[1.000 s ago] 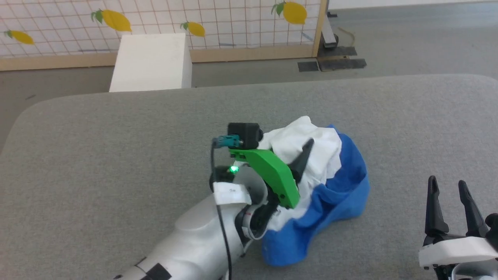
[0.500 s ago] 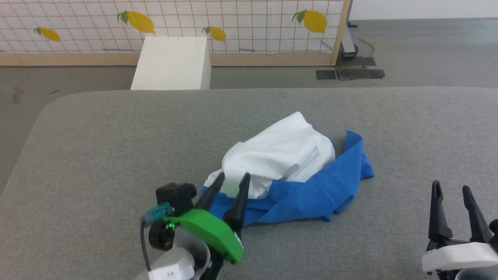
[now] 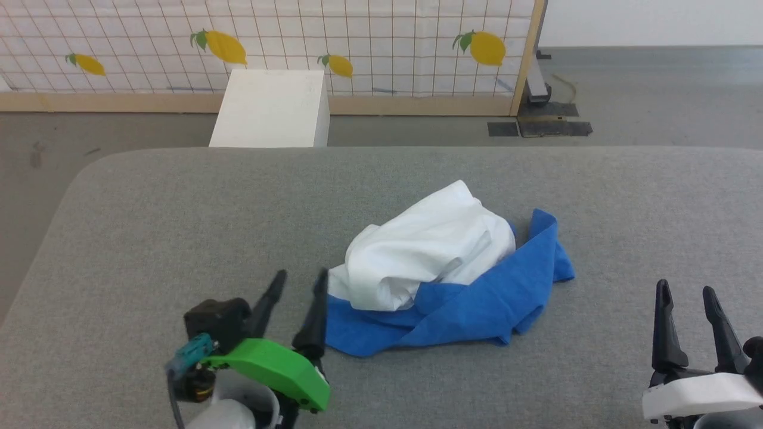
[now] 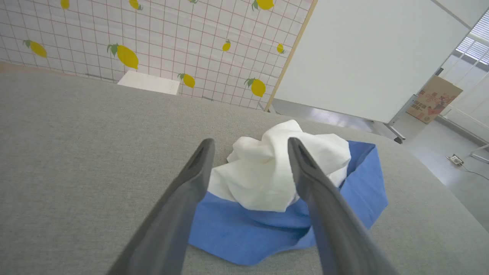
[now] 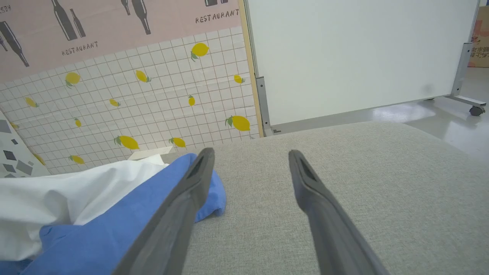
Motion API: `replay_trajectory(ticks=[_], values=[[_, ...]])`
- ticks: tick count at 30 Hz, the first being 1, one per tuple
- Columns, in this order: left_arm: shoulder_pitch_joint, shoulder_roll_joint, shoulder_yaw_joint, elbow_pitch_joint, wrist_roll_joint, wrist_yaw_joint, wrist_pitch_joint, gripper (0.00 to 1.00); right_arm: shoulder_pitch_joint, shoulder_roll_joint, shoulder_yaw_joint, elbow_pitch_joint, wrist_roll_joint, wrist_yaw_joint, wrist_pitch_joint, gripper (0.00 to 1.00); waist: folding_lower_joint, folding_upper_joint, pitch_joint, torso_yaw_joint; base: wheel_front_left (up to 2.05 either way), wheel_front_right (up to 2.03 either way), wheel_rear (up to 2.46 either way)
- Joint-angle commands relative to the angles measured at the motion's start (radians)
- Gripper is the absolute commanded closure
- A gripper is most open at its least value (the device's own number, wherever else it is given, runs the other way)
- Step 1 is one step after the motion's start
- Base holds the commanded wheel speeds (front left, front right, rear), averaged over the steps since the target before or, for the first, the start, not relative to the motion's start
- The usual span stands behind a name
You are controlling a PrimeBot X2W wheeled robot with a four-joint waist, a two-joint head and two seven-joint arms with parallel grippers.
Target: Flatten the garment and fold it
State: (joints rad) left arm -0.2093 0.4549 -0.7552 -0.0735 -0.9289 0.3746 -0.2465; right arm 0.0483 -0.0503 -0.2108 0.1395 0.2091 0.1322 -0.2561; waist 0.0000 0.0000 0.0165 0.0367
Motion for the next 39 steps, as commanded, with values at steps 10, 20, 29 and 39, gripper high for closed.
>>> replay_trajectory(ticks=[10, 20, 29, 39], values=[[0.241, -0.183, 0.384, -0.138, 0.469, -0.084, -0.015, 0.0, 0.037, 0.0, 0.002, -0.005, -0.011, -0.002, -0.006, 0.0, 0.0, 0.0, -0.039, -0.019, 0.0, 0.0, 0.0], [0.407, -0.33, 0.591, -0.072, 0.66, -0.251, -0.015, 0.0, 0.058, 0.0, 0.001, -0.013, -0.004, -0.002, -0.006, 0.0, 0.0, 0.0, -0.042, -0.024, 0.0, 0.0, 0.0], [0.418, -0.392, 0.669, -0.038, 0.737, -0.373, -0.015, 0.0, 0.065, 0.0, 0.006, -0.015, 0.004, -0.002, -0.006, 0.0, 0.0, 0.0, -0.02, 0.0, 0.0, 0.0, 0.0], [0.392, -0.404, 0.679, -0.039, 0.75, -0.396, -0.015, 0.0, -0.021, 0.0, 0.089, 0.004, 0.019, -0.002, 0.037, 0.0, 0.0, 0.0, 0.011, 0.01, 0.0, 0.0, 0.0]])
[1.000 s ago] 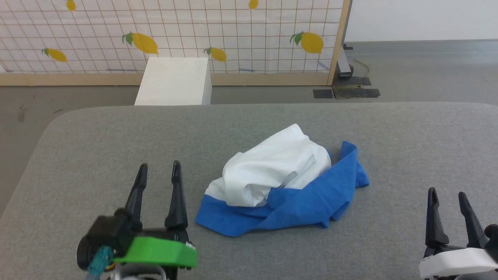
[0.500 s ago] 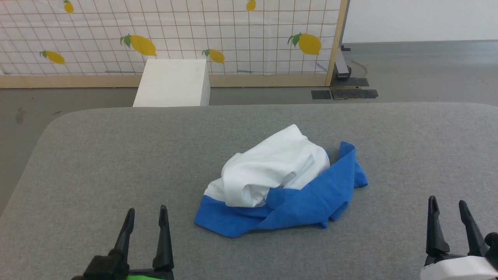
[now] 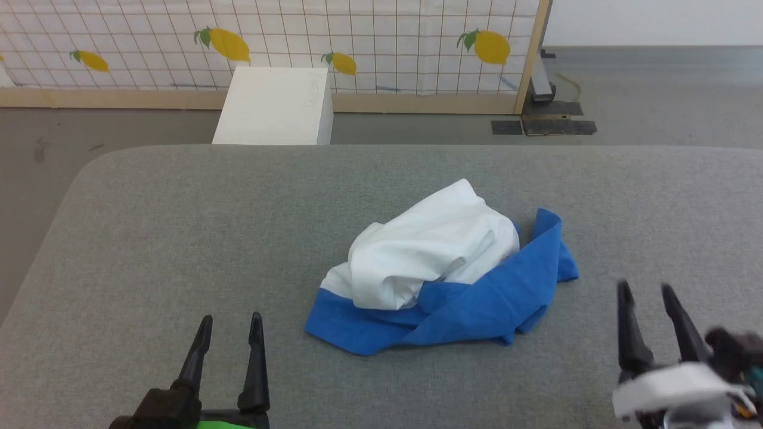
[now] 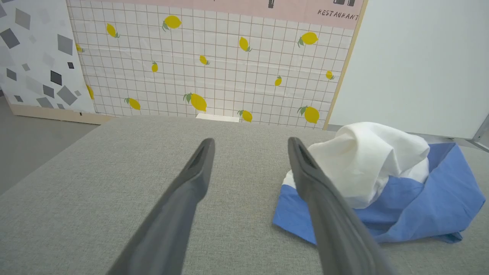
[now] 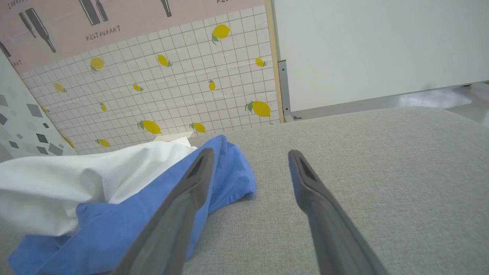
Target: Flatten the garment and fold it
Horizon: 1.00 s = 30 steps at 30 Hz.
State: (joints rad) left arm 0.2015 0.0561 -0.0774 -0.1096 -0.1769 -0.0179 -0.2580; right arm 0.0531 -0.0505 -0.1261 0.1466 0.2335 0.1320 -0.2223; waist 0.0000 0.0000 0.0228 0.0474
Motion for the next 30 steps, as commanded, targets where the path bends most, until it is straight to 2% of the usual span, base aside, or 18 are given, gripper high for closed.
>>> replay_trajectory(ticks=[1, 4, 12, 15, 21, 25, 30], values=[[-0.021, -0.005, -0.001, -0.005, -0.007, -0.001, -0.004, 0.0, -0.047, 0.0, 0.01, -0.012, -0.013, -0.001, 0.028, 0.0, 0.0, 0.0, 0.009, -0.001, 0.0, 0.0, 0.0], [-0.034, -0.006, -0.013, -0.009, -0.016, 0.005, -0.004, 0.0, -0.117, -0.023, 0.029, -0.053, -0.022, -0.001, 0.157, 0.0, 0.0, 0.0, 0.027, 0.004, 0.0, 0.0, 0.0], [-0.073, -0.006, -0.051, -0.003, -0.032, 0.016, -0.004, 0.0, -0.275, -0.169, 0.056, -0.093, 0.075, -0.001, 0.508, 0.0, 0.0, 0.0, 0.089, 0.042, 0.0, 0.0, 0.0], [-0.09, -0.006, -0.063, -0.003, -0.034, 0.017, -0.004, 0.0, -0.339, -0.241, 0.092, -0.085, 0.085, -0.001, 0.631, 0.0, 0.0, 0.0, 0.123, 0.061, 0.0, 0.0, 0.0], [-0.132, -0.006, -0.091, 0.001, -0.048, 0.018, -0.004, 0.0, -0.428, -0.326, 0.164, 0.002, 0.157, -0.001, 0.908, 0.0, 0.0, 0.0, 0.188, 0.106, 0.0, 0.0, 0.0], [-0.167, -0.006, -0.115, 0.011, -0.063, 0.018, -0.004, 0.0, -0.476, -0.366, 0.192, 0.045, 0.198, -0.001, 1.026, 0.0, 0.0, 0.0, 0.236, 0.144, 0.0, 0.0, 0.0], [-0.193, -0.006, -0.146, 0.019, -0.075, 0.026, -0.004, 0.0, -0.497, -0.403, 0.237, 0.099, 0.206, -0.001, 1.067, 0.0, 0.0, 0.0, 0.278, 0.189, 0.0, 0.0, 0.0]])
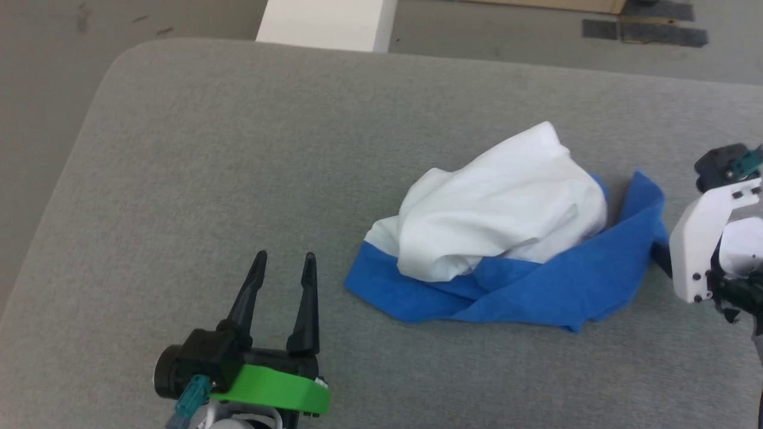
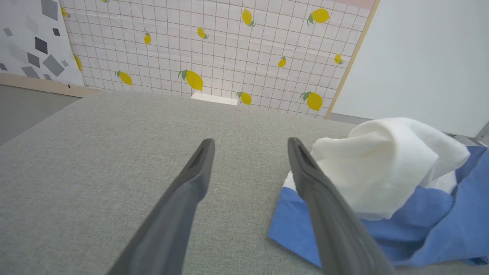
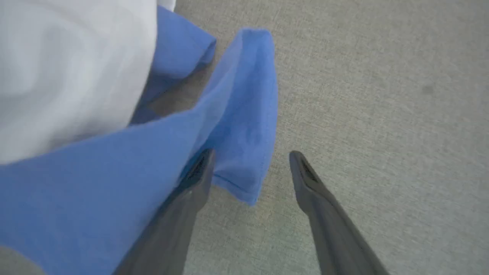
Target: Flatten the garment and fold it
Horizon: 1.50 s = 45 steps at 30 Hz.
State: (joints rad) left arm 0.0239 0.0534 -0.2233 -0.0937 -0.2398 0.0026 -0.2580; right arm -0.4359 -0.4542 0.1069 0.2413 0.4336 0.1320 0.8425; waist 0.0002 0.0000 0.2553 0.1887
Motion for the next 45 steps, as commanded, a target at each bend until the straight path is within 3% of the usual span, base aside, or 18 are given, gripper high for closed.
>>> replay_trajectory(ticks=[1, 5, 6, 7, 8, 9, 14, 20, 31, 36, 41, 42, 43, 44, 45], values=[[-0.02, -0.003, -0.005, 0.006, -0.014, 0.005, -0.004, 0.0, -0.007, -0.004, 0.016, 0.02, 0.008, -0.001, 0.005, 0.0, -0.0002, 0.0, 0.051, 0.058, 0.0, 0.0, 0.0], [-0.032, -0.003, -0.011, 0.01, -0.02, 0.01, -0.004, 0.0, 0.007, -0.018, 0.067, 0.072, 0.031, -0.001, 0.021, 0.0, -0.0002, 0.0, 0.059, 0.081, 0.0, 0.0, 0.0], [-0.032, -0.003, -0.011, 0.01, -0.021, 0.011, -0.004, 0.0, 0.008, -0.022, 0.078, 0.076, 0.038, -0.001, 0.02, 0.16, -0.0002, 0.0, 0.058, 0.083, 0.0, 0.0, 0.0], [-0.031, -0.003, -0.01, 0.011, -0.02, 0.012, -0.004, 0.0, 0.006, -0.027, 0.086, 0.077, 0.045, -0.001, 0.005, 0.64, -0.0002, 0.0, 0.056, 0.082, 0.0, 0.0, 0.0], [-0.029, -0.003, -0.008, 0.012, -0.02, 0.013, -0.004, 0.0, 0.003, -0.029, 0.092, 0.076, 0.046, -0.001, -0.011, 0.78, -0.0002, 0.0, 0.049, 0.079, 0.0, 0.0, 0.0], [-0.024, -0.003, -0.004, 0.014, -0.018, 0.015, -0.004, 0.0, 0.001, -0.032, 0.101, 0.075, 0.048, -0.001, -0.031, 1.0, -0.0002, 0.0, 0.039, 0.074, 0.0, 0.0, 0.0], [0.006, -0.003, 0.014, 0.029, -0.008, 0.009, -0.004, 0.0, -0.007, -0.037, 0.112, 0.073, 0.069, -0.001, -0.123, 1.0, -0.0002, 0.0, -0.032, 0.034, 0.0, 0.0, 0.0], [0.047, -0.003, 0.051, 0.028, 0.001, -0.001, -0.004, 0.0, -0.016, -0.03, 0.016, 0.042, 0.104, -0.001, -0.23, 1.0, -0.0002, 0.0, -0.113, -0.025, 0.0, 0.0, 0.0], [0.108, -0.003, 0.1, 0.022, 0.025, -0.025, -0.004, 0.0, 0.257, -0.145, -0.433, 0.095, -0.017, -0.001, -0.304, 1.0, -0.0002, 0.0, -0.145, -0.049, 0.0, 0.0, 0.0], [0.115, -0.003, 0.126, 0.031, 0.039, -0.043, -0.004, 0.0, 0.409, -0.105, -0.548, 0.148, -0.114, -0.001, -0.322, 1.0, -0.0002, 0.0, -0.138, -0.047, 0.0, 0.0, 0.0], [0.103, -0.003, 0.129, 0.045, 0.043, -0.056, -0.004, 0.0, 0.463, -0.038, -0.545, 0.209, -0.166, -0.001, -0.346, 1.0, -0.0002, 0.0, -0.132, -0.045, 0.0, 0.0, 0.0], [0.1, -0.003, 0.129, 0.048, 0.043, -0.057, -0.004, 0.0, 0.459, -0.027, -0.536, 0.216, -0.172, -0.001, -0.356, 0.71, -0.0002, 0.0, -0.132, -0.047, 0.0, 0.0, 0.0], [0.098, -0.003, 0.13, 0.05, 0.043, -0.057, -0.004, 0.0, 0.451, -0.019, -0.528, 0.219, -0.175, -0.001, -0.365, 0.51, -0.0002, 0.0, -0.132, -0.049, 0.0, 0.0, 0.0], [0.097, -0.003, 0.129, 0.052, 0.042, -0.058, -0.004, 0.0, 0.438, -0.012, -0.517, 0.22, -0.177, -0.001, -0.374, 0.0, -0.0002, 0.0, -0.133, -0.052, 0.0, 0.0, 0.0], [0.097, -0.003, 0.129, 0.054, 0.042, -0.058, -0.004, 0.0, 0.425, -0.009, -0.503, 0.218, -0.177, -0.001, -0.377, 0.0, -0.0002, 0.0, -0.135, -0.056, 0.0, 0.0, 0.0]])
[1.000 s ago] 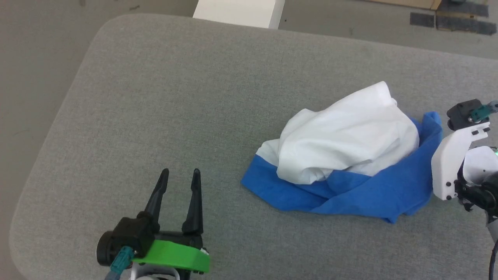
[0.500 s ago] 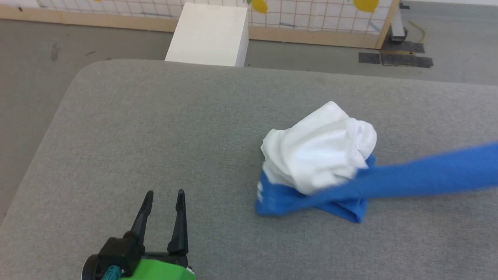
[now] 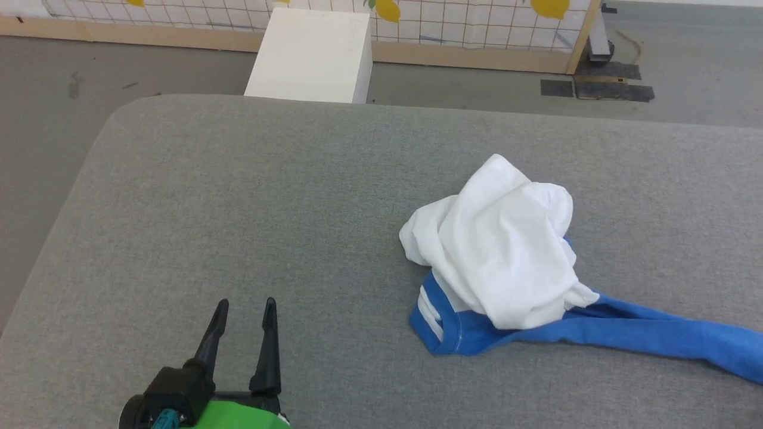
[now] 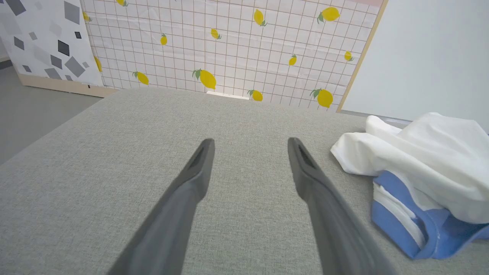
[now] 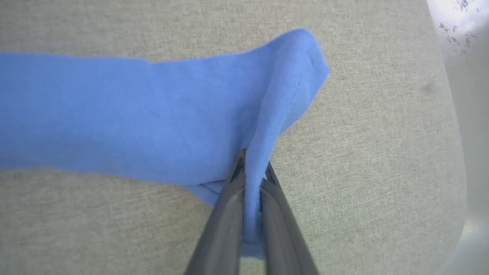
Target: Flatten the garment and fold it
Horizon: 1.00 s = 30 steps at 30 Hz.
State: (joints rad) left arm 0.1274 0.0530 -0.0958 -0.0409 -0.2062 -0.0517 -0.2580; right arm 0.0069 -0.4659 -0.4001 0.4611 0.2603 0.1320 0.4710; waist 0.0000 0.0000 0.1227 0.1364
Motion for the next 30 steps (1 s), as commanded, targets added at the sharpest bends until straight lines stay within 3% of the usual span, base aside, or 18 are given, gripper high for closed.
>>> replay_trajectory(ticks=[1, 6, 10, 19, 23, 26, 30], values=[[-0.006, -0.003, 0.002, 0.003, 0.008, -0.003, -0.004, 0.0, -0.036, 0.003, 0.021, -0.008, 0.003, -0.001, -0.007, 0.0, 0.0, 0.0, -0.005, -0.008, 0.0, 0.0, 0.0], [0.0, -0.003, 0.005, 0.007, 0.003, 0.003, -0.004, 0.0, -0.125, -0.041, 0.13, -0.12, 0.059, -0.001, 0.029, 0.0, 0.0, 0.0, -0.021, -0.028, 0.0, 0.0, 0.0], [0.004, -0.003, 0.0, 0.005, -0.007, 0.005, -0.004, 0.0, -0.189, -0.081, 0.228, -0.29, 0.145, -0.001, 0.113, 0.0, 0.0, 0.0, -0.029, -0.035, 0.0, 0.0, 0.0], [-0.018, -0.003, -0.022, 0.001, -0.025, 0.009, -0.004, 0.0, -0.181, -0.101, 0.49, -0.506, 0.295, -0.001, 0.387, 0.0, 0.0, 0.0, -0.002, -0.007, 0.0, 0.0, 0.0], [-0.029, -0.003, -0.023, 0.005, -0.024, 0.007, -0.004, 0.0, -0.189, -0.125, 0.604, -0.505, 0.291, -0.001, 0.402, 0.0, 0.0, 0.0, 0.021, 0.013, 0.0, 0.0, 0.0], [-0.045, -0.003, -0.029, 0.008, -0.025, 0.004, -0.004, 0.0, -0.222, -0.162, 0.717, -0.453, 0.255, -0.001, 0.343, 0.0, 0.0, 0.0, 0.039, 0.034, 0.0, 0.0, 0.0], [-0.063, -0.003, -0.044, 0.007, -0.026, 0.005, -0.004, 0.0, -0.268, -0.158, 0.834, -0.33, 0.254, -0.001, 0.252, 0.0, 0.0, 0.0, 0.061, 0.054, 0.0, 0.0, 0.0]])
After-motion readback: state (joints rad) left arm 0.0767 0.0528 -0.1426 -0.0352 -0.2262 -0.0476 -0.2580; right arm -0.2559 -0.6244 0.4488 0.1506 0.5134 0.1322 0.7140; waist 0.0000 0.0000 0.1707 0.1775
